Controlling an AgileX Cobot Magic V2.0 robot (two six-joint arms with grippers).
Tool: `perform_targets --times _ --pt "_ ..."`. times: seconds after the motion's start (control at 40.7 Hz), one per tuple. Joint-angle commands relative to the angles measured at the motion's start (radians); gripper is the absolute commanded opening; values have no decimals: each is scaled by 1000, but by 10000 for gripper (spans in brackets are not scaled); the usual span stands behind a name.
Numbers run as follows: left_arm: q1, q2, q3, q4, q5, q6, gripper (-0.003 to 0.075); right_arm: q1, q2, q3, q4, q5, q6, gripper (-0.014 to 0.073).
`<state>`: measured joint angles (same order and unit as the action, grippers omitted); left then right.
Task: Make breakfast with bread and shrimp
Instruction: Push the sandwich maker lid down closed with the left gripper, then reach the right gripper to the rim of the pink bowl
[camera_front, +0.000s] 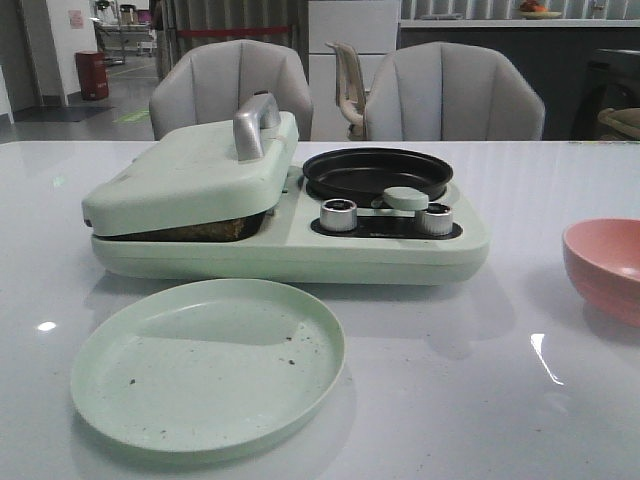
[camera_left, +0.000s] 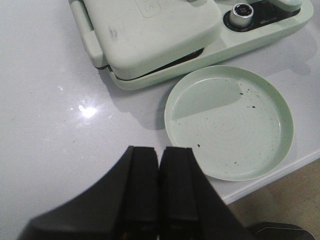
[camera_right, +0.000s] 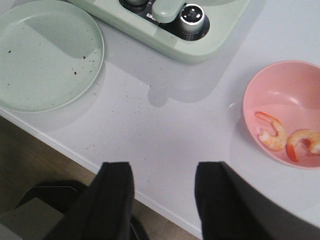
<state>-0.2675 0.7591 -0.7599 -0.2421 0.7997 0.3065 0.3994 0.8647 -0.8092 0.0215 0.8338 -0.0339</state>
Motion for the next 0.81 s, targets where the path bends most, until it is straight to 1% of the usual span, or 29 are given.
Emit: perform_targets --times 0.0,0.221,0.319,0.417,0.491,0.688,0.786 --pt "-8 -37 -12 -15 -64 -14 101 -3 -12 -27 1 -68 0 410" --pt "-8 -41 -10 -15 -76 -14 101 -3 -11 -27 0 -93 0 410" --pt "-8 -41 -10 -15 -82 -14 101 -3 1 -32 -22 -107 0 410" --pt "-8 -41 -10 -15 -83 -14 101 -18 49 -63 -45 -81 17 410" --pt "-8 -41 -10 -15 -83 -14 101 -67 97 -99 -44 -44 23 410" --pt "-8 -41 -10 -15 -83 -14 101 -296 253 -199 -31 46 25 410" --pt "-8 -41 -10 -15 -83 -14 101 -414 324 -220 -22 42 25 410"
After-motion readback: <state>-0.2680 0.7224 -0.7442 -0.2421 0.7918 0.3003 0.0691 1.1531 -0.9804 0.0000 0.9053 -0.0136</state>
